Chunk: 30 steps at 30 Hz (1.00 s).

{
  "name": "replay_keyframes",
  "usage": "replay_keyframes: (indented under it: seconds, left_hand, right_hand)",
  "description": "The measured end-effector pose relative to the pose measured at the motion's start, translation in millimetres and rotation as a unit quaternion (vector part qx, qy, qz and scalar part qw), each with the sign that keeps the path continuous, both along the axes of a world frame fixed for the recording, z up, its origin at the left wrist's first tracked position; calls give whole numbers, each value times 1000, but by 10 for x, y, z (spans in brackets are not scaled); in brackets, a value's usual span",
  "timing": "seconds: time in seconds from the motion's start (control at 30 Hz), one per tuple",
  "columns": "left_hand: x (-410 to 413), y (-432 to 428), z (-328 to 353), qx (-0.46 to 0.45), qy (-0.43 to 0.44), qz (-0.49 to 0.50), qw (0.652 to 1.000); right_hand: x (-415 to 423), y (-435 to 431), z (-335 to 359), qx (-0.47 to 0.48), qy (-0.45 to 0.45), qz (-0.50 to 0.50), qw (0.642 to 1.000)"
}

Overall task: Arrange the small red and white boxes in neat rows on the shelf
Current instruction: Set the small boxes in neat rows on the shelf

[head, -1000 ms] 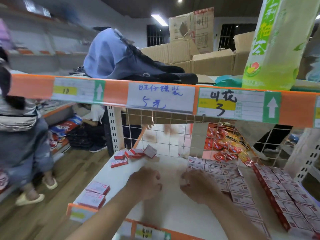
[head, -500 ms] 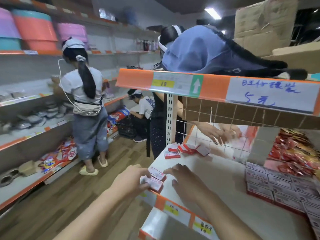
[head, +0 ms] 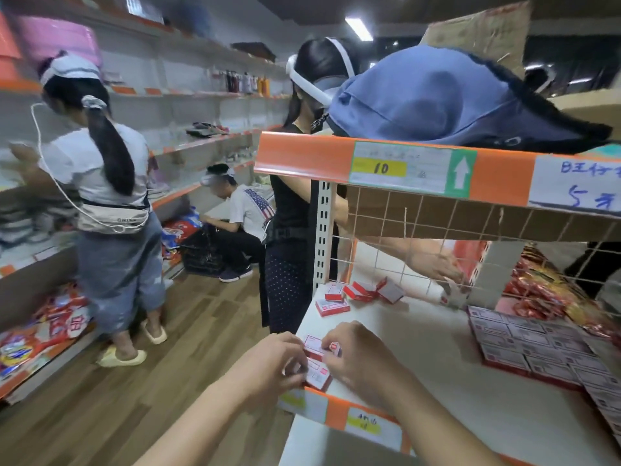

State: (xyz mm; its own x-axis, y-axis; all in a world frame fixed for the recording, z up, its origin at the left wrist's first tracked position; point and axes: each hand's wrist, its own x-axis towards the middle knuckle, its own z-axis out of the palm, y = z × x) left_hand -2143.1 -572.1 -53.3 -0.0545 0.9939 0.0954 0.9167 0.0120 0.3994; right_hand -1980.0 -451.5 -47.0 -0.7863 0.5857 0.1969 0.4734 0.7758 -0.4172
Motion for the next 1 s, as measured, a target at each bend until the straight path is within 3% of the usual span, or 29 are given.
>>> replay_keyframes:
  seconds: [0.43, 0.77, 1.0]
  left_hand:
    - [-27, 229, 146, -73, 28, -41, 996]
    - [334, 575, 161, 33, 44, -45, 997]
    - [983, 955, 266, 16, 31, -78, 996]
  right_hand:
    - [314, 339, -67, 11, -54, -77, 996]
    - [979, 476, 107, 10, -40, -131, 991]
    - [1780, 591, 166, -1, -74, -166, 983]
